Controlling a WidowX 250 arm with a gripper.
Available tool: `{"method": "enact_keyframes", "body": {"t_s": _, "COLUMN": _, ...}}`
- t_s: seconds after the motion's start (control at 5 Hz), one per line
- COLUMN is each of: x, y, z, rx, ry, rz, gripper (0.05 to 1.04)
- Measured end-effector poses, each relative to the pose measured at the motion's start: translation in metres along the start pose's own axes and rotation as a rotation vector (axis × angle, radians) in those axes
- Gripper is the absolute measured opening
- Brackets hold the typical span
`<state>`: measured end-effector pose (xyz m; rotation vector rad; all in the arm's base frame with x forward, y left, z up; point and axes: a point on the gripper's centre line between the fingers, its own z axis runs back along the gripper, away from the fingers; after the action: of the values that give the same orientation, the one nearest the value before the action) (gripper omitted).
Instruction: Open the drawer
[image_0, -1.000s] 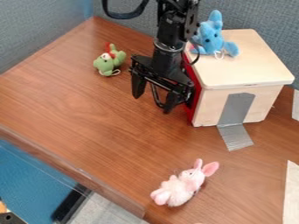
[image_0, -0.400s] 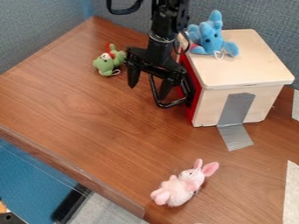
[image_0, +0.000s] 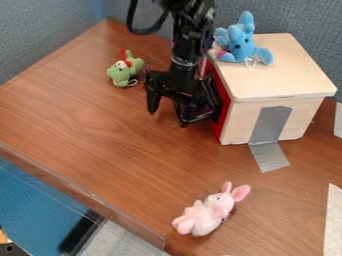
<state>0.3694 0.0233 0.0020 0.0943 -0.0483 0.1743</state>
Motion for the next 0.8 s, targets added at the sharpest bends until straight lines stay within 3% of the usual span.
{"method": "enact_keyframes", "body": {"t_s": 0.2, "x": -0.002, "y": 0.000, "z": -0.001, "rx": 0.012, "ry": 0.006, "rz": -0.005, "gripper": 0.626}}
{"method": "enact_keyframes", "body": {"t_s": 0.4, "x": -0.010, "y": 0.010, "z": 0.008, "rx": 0.040, "ry": 0.001, "rz": 0.015, "gripper": 0.437}}
{"method": "enact_keyframes", "body": {"t_s": 0.8, "x": -0.042, "y": 0.048, "z": 0.010, "rx": 0.080, "ry": 0.032, "rz": 0.067, "gripper": 0.371}}
